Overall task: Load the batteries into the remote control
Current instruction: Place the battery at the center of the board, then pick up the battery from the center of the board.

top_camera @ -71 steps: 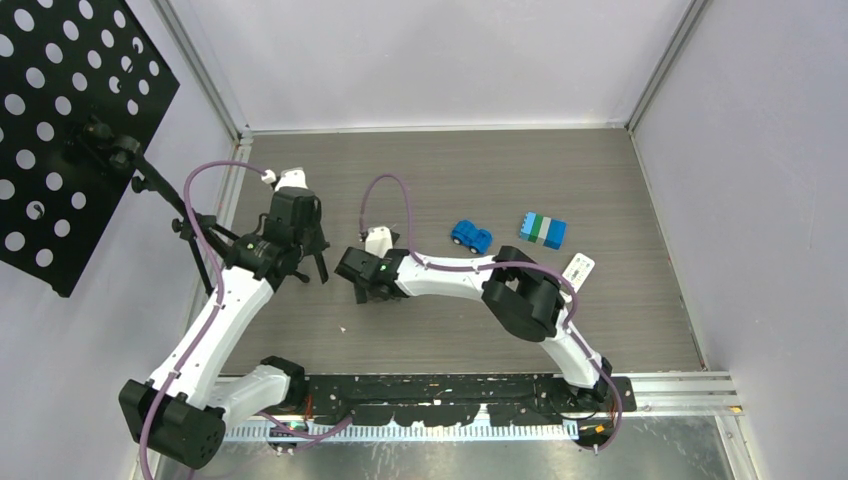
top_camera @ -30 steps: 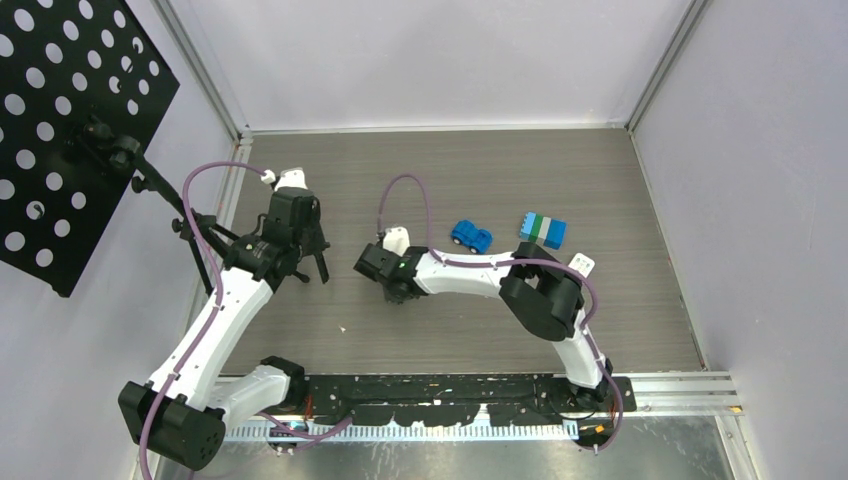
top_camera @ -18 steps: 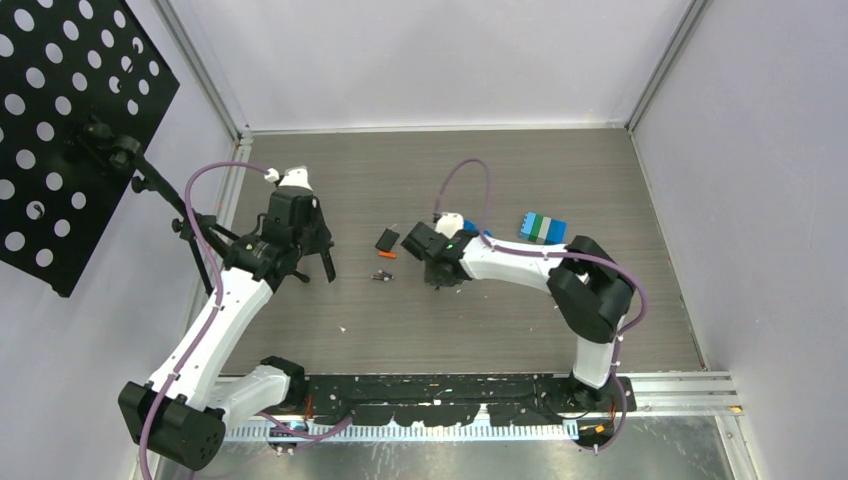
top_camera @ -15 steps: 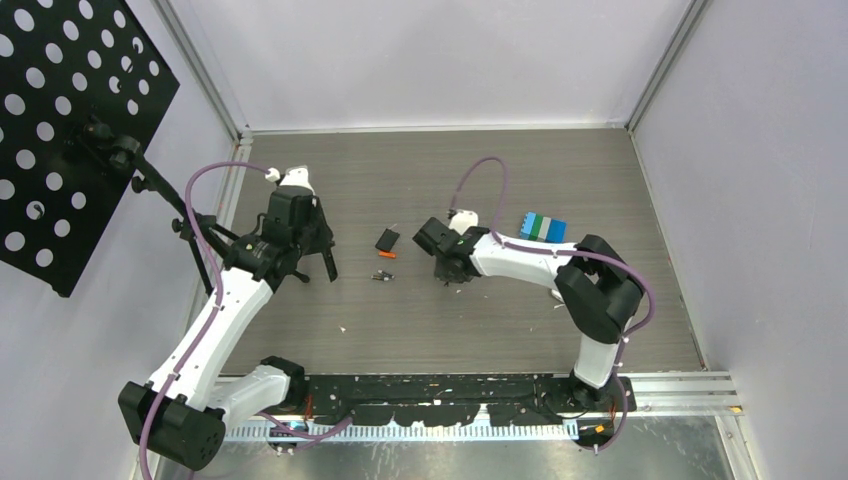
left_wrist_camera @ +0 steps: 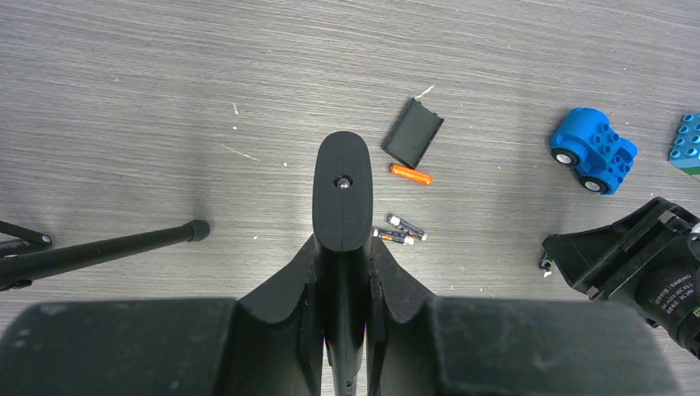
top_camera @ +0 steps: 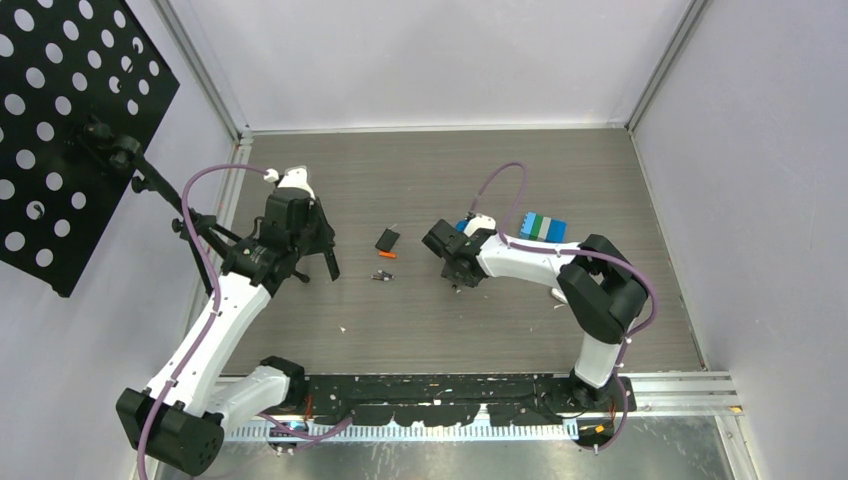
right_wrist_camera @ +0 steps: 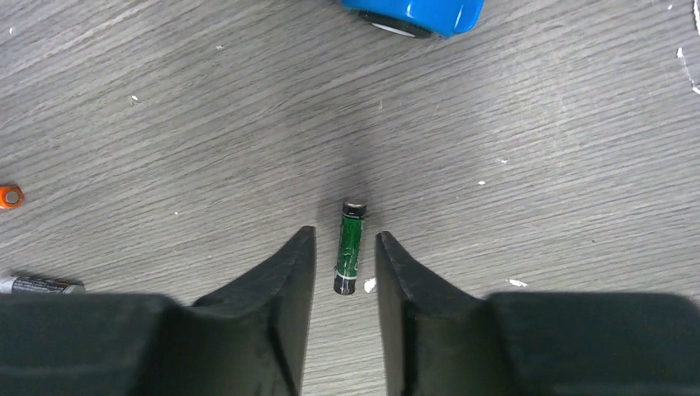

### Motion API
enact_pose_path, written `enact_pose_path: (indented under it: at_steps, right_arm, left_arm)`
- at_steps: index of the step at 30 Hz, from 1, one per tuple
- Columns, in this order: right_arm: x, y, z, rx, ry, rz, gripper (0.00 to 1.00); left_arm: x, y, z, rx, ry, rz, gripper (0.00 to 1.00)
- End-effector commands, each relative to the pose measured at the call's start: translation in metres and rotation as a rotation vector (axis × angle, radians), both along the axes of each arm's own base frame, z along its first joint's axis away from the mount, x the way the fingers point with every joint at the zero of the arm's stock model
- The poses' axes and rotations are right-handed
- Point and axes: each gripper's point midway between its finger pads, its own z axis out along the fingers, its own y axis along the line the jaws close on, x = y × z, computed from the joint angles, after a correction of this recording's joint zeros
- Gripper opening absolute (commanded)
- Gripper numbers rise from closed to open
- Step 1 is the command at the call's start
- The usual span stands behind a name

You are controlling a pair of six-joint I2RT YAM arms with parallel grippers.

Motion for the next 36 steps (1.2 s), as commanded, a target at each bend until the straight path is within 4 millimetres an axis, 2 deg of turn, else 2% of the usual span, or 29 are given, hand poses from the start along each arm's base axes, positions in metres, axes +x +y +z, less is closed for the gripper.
enact_pose_path:
  at_steps: [1,4,7,12,16,21,25,36]
  right_arm:
    - [0.013,0.001,0.027,0.045,-0.092,-0.022,0.43]
    - [0.016,0.005,0.04,0.063,-0.101,0.039,0.48]
    - [0.021,0.002,0.055,0.041,-0.131,0.117,0.48]
    - [0.026,-0.001,0.075,-0.136,-0.177,0.54,0.48]
    - [0.015,-0.016,0.071,-0.297,-0.113,0.838,0.51]
    - [-0.004,-0.021,0.057,-0.364,0.004,1.129,0.51]
    - [-0.003,-0.021,0.046,-0.402,0.03,1.21,0.52]
    - [0.013,-0.01,0.019,-0.441,0.056,1.254,0.52]
  left_arm:
    - [0.006,-0.002,0.013,-0.029,-0.058,0.004,0.0]
    - [0.006,-0.002,0.014,-0.029,-0.058,0.001,0.0]
    - [0.006,-0.002,0.016,-0.029,-0.063,0.001,0.0]
    - [0.004,-0.005,0.017,-0.039,-0.062,-0.017,0.0]
    - [0.005,-0.008,0.019,-0.05,-0.064,-0.029,0.0]
    - [0.008,-0.008,0.026,-0.059,-0.096,-0.019,0.0]
    - [0.007,-0.007,0.024,-0.048,-0.084,-0.024,0.0]
    - [0.008,-0.007,0.018,-0.035,-0.059,-0.025,0.0]
